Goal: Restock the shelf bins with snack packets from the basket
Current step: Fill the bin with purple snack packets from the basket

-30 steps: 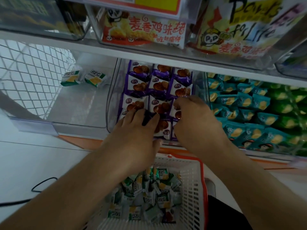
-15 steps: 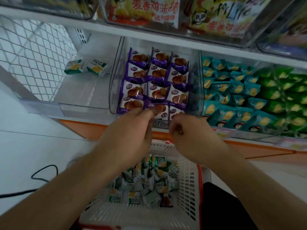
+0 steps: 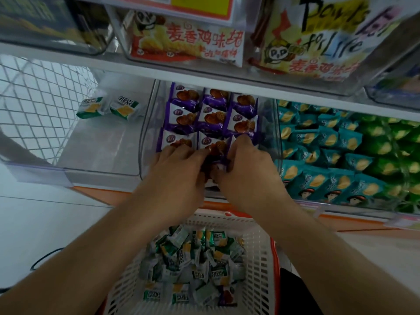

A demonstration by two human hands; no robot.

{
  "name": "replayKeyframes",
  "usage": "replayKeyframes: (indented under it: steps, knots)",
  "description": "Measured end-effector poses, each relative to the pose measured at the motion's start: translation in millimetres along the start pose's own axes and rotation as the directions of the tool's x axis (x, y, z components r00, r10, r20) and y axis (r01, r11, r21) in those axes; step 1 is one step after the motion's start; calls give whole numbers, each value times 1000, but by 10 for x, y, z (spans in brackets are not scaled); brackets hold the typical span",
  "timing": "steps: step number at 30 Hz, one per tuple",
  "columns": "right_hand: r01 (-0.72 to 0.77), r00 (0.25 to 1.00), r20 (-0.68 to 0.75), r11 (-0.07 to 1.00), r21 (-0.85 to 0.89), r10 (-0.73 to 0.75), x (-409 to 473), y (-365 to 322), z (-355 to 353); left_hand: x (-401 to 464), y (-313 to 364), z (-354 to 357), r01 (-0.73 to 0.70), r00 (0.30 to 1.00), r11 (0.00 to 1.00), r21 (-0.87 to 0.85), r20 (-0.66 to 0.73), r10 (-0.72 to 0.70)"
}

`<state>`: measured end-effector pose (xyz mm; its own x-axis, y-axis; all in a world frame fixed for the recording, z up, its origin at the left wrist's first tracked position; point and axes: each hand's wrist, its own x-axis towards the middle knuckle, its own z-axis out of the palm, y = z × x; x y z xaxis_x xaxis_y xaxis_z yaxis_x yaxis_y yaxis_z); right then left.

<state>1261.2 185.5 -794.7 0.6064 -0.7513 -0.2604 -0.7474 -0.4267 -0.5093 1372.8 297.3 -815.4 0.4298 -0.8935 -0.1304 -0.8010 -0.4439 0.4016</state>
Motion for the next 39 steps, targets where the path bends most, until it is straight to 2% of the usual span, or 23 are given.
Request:
replayKeyframes:
  steps: [4, 8, 11, 13, 15, 18, 20, 21, 22, 24, 25, 27, 29, 33, 35, 37, 39]
  knots:
    - [30, 998, -64, 982, 189, -18, 32, 8, -67, 66, -51, -39, 7, 1000, 984, -178, -27, -12]
    - [168, 979, -164, 936, 308, -122, 118, 41, -257, 106, -46, -235, -36, 997, 932, -360, -80, 7]
    - [249, 968, -146, 826, 506, -203, 127, 18, -303, 124, -2, -316, 53, 994, 856, -514, -51, -92]
    - [265, 964, -144, 782, 564, -222, 120, 14, -279, 123, 31, -336, 98, 987, 804, -587, -48, -155]
    - [245, 969, -137, 796, 554, -203, 122, 43, -246, 123, 50, -360, 140, 974, 720, -680, -37, -224]
    - [259, 965, -111, 918, 302, -236, 121, 98, -195, 134, 55, -389, 259, 939, 542, -799, 78, -334]
    - [278, 960, -92, 944, 178, -265, 109, 119, -174, 134, 70, -400, 341, 923, 470, -814, 196, -330]
    - [282, 959, -87, 948, 147, -271, 104, 133, -168, 127, 68, -393, 371, 918, 492, -788, 231, -322]
    - [288, 957, -81, 951, 115, -280, 109, 153, -166, 119, 59, -379, 375, 920, 570, -731, 222, -322]
    - [302, 953, -46, 953, 33, -301, 134, 183, -146, 96, 2, -346, 313, 942, 774, -551, 77, -326]
    - [307, 951, -19, 952, -6, -307, 142, 191, -126, 84, -19, -340, 278, 948, 833, -479, -2, -318]
    - [290, 956, 64, 956, -55, -286, 147, 195, -61, 69, -42, -344, 229, 956, 860, -457, -62, -287]
    - [268, 958, 124, 962, -56, -259, 146, 182, -15, 74, -49, -316, 205, 967, 864, -460, -41, -251]
    - [301, 949, 108, 953, -46, -295, 150, 182, -11, 75, -58, -278, 126, 991, 938, -323, 84, -104]
    - [307, 943, 157, 949, -72, -293, 154, 197, -16, 71, -73, -253, 72, 987, 972, -226, 157, -36]
    - [319, 937, 173, 945, -71, -304, 158, 214, -15, 73, -97, -214, 24, 984, 988, -150, 177, 3]
    - [323, 942, 107, 946, -28, -318, 132, 202, -47, 74, -99, -184, -6, 988, 992, -126, 152, 26]
